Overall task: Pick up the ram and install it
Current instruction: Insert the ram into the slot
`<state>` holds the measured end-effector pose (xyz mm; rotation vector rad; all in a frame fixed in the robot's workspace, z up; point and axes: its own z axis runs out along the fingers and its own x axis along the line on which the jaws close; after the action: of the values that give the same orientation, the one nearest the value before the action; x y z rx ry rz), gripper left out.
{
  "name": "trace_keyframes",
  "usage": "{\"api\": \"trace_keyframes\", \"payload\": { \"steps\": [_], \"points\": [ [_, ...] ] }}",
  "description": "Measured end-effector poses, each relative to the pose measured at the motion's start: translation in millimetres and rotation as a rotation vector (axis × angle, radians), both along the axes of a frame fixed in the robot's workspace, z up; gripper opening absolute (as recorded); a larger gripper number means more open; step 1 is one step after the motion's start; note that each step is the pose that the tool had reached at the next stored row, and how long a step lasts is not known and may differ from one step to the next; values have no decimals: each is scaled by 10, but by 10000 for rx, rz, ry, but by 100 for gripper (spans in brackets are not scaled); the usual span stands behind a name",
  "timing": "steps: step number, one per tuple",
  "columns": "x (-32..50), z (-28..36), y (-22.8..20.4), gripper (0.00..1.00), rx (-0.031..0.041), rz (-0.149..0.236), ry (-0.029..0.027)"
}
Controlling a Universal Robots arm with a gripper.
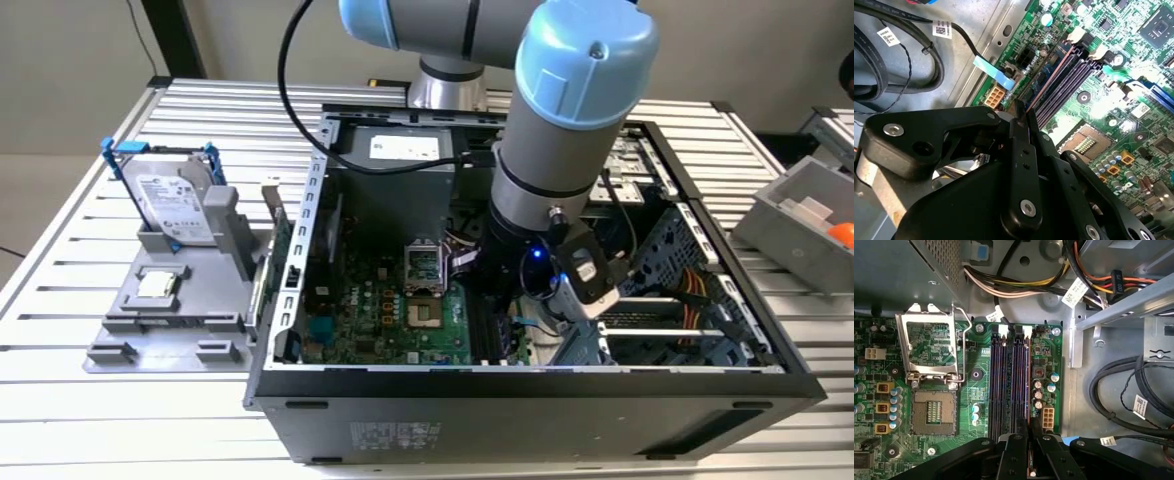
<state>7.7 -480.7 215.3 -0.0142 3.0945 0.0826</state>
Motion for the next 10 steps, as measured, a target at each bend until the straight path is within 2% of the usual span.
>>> {"api": "trace_keyframes", "payload": {
  "steps": [10],
  "points": [
    [-2,0,9,0,-1,0,2]
  ]
}}
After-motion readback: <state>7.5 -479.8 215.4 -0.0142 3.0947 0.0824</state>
